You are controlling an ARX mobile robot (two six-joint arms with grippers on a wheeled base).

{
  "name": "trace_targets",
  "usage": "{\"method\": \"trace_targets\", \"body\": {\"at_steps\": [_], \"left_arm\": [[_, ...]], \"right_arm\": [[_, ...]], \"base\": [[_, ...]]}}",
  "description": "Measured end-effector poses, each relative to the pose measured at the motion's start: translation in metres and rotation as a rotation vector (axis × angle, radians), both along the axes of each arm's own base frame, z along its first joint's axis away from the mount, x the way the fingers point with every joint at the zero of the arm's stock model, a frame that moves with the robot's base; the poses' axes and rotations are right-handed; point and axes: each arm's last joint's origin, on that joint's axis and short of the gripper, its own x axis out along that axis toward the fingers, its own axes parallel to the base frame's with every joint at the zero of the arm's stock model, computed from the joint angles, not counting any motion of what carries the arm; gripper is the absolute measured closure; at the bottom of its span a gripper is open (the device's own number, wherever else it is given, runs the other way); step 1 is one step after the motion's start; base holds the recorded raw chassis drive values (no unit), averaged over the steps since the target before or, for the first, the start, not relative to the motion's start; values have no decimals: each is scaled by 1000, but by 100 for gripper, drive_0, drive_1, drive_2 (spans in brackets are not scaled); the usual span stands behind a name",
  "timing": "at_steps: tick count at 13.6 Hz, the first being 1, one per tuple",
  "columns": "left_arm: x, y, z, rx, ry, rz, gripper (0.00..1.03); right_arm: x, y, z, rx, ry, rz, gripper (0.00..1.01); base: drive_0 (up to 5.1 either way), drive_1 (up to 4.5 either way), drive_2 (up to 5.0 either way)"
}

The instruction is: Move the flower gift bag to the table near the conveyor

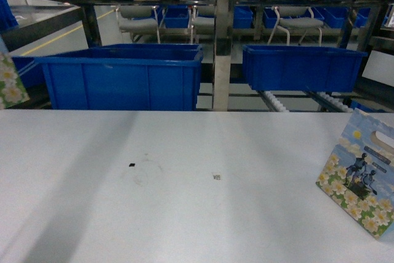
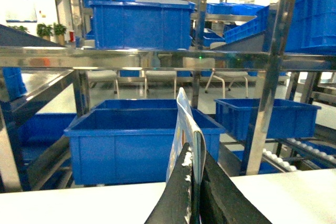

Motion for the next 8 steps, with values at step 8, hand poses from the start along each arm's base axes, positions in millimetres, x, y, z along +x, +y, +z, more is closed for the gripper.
{"method": "trace_targets", "body": {"at_steps": [8], "left_arm": [[53,-42,-11,-45,54,-14,101]], "right_arm": [[0,0,0,0,0,0,3]], "base": [[0,0,0]]}}
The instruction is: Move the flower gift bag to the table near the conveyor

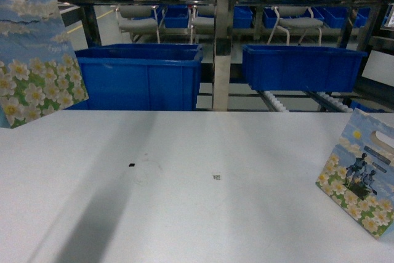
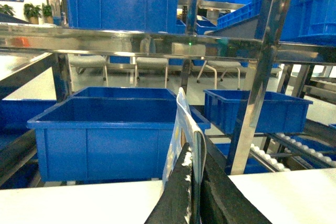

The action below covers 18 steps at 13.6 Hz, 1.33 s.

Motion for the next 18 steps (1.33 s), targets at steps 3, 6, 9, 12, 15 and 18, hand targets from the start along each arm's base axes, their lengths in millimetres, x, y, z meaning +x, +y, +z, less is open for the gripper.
{"method": "trace_targets", "body": {"at_steps": [3,6,9,12,15,18], "left_arm": [[0,1,0,-1,0,11,101],[0,1,0,-1,0,11,101],[17,-14,25,-16,-113,-20,101],[32,-26,8,-34,-74,-61,101],[55,-27,-16,-33,-44,-51,101],[70,-22,-48,-27,24,-67,101]], "right_arm": [[0,0,0,0,0,0,3],[0,0,0,0,0,0,3],[0,0,0,0,0,0,3],[0,0,0,0,0,0,3],[0,0,0,0,0,0,3],[0,0,0,0,0,0,3]], "base": [[0,0,0],[0,0,0],[0,0,0],[0,0,0],[0,0,0],[0,0,0]]}}
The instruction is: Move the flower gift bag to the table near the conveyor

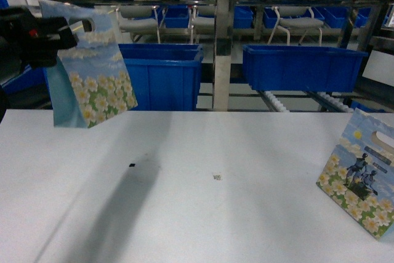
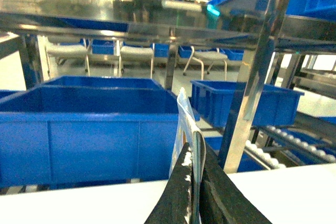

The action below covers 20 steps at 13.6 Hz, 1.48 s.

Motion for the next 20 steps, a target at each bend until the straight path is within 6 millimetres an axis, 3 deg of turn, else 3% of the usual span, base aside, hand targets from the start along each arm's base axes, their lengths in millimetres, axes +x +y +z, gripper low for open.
{"method": "trace_targets", "body": {"at_steps": [4,6,10,13,20], "left_arm": [[9,48,-51,-36,161,91,101],[14,52,-59,-58,180,90,101],[18,25,-58,-69,177,17,101],[18,18,-61,-71,187,-6,101],[7,-19,-85,-35,261,-70,101]], "right_arm": [[0,0,0,0,0,0,3],[0,0,0,0,0,0,3],[0,0,0,0,0,0,3],[0,0,0,0,0,0,3],[0,0,0,0,0,0,3]], "base": [[0,0,0],[0,0,0],[0,0,0],[0,0,0],[0,0,0]]}}
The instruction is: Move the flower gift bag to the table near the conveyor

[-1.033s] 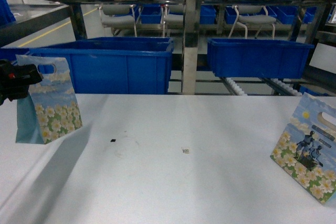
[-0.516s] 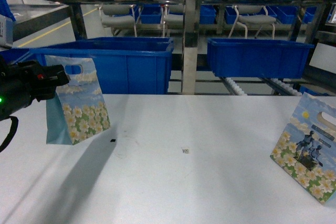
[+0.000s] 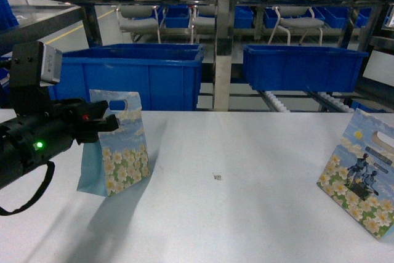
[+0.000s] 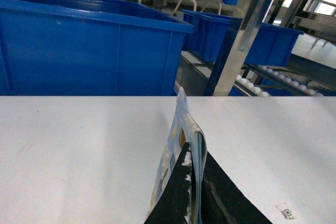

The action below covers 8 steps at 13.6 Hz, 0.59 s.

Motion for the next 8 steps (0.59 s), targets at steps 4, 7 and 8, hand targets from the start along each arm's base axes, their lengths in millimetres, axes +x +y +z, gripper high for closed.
{"method": "trace_targets", "body": {"at_steps": [4,7,8], "left_arm": [[-9,-16,-4,37,5,-34,100],[-19,-26,-17,70,70,-66,76],[-25,-30,-22,84,93,-78,65]], "right_arm": [[0,0,0,0,0,0,3],[0,0,0,0,0,0,3],[0,0,0,0,0,0,3]], "base": [[0,0,0],[0,0,0],[0,0,0]]}}
